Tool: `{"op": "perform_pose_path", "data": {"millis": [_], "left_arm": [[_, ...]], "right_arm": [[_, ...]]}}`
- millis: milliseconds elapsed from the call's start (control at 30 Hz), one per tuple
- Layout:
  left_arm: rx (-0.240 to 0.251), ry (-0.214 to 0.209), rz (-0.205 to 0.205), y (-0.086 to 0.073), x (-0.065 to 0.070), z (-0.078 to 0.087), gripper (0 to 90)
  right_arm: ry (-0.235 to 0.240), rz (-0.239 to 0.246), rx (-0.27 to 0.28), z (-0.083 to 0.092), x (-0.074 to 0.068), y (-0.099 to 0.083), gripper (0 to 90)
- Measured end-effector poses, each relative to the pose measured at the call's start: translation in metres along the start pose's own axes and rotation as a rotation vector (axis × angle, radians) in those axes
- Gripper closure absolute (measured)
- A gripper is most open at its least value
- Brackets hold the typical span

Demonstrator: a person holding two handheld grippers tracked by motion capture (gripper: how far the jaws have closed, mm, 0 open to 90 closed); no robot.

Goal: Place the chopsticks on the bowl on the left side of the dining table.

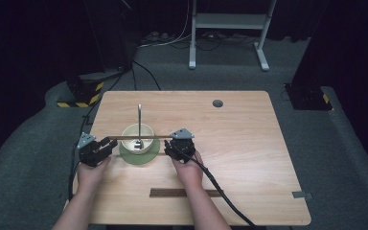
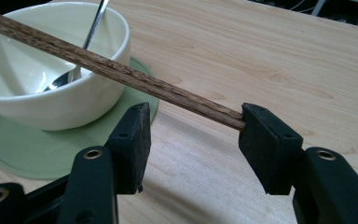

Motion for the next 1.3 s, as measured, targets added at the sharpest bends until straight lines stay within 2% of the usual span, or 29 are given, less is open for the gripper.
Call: {"op": "perform_pose_path", "data": {"millis": [200,267,300,367,467,600,733,833,867,900,967,1000,1100,1300], "left_arm": [[-0.004,-0.003,-0.001,-0.001,-0.002,-0.001,58.8],[0.0,-0.001,0.012,-0.001,-0.003,-0.001,58.3],[-0.004,0.003,0.001,-0.001,-0.005,0.001,58.1],[0.002,0.004,0.015,-0.001,-0.004,0.001,57.4],[-0.001,0.007,-0.005,0.0,-0.004,0.003,57.0],[0.002,0.013,0.004,-0.001,-0.003,0.005,57.1],[0.003,0.018,-0.003,-0.001,-0.003,0.006,58.6],[-0.001,0.023,-0.014,-0.001,-0.003,0.006,60.0],[-0.003,0.027,-0.012,-0.001,-0.003,0.006,61.7],[-0.003,0.027,-0.012,-0.001,-0.003,0.006,62.3],[-0.002,0.034,-0.01,-0.001,-0.003,0.007,62.7],[-0.003,0.033,-0.008,-0.002,-0.003,0.007,64.5],[0.003,0.035,-0.006,-0.002,-0.004,0.007,66.9],[0.009,0.032,-0.012,-0.002,-0.003,0.008,73.7]], "right_arm": [[0.0,-0.002,0.001,0.001,-0.001,-0.003,44.4],[-0.002,-0.007,-0.002,0.001,0.0,-0.002,44.3],[-0.004,-0.012,0.001,0.001,0.0,-0.002,44.2],[-0.01,-0.003,0.002,0.002,0.002,-0.001,44.0],[-0.016,-0.012,0.0,0.005,0.004,-0.002,44.0],[-0.025,0.014,0.01,0.011,0.008,-0.004,45.1],[-0.03,0.018,0.012,0.015,0.012,-0.007,51.0],[-0.042,0.031,0.02,0.018,0.017,-0.01,60.7],[-0.052,0.016,0.017,0.019,0.017,-0.012,66.8],[-0.052,0.016,0.017,0.019,0.017,-0.012,66.8],[-0.061,0.026,0.016,0.019,0.019,-0.013,72.2],[-0.059,0.008,0.018,0.018,0.019,-0.012,76.6],[-0.056,0.005,0.017,0.015,0.019,-0.012,80.3],[-0.061,-0.004,0.009,0.011,0.018,-0.011,81.5]]}}
Point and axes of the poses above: each handheld gripper's, and its own axes: z roughly backward along the jaws, y roughly out of its top, x roughly to its right, the point moved 5 cm from there along -z, roughly forward along the jaws, and after that the axes turned 14 degrees about -y, right-handed, at the moved point
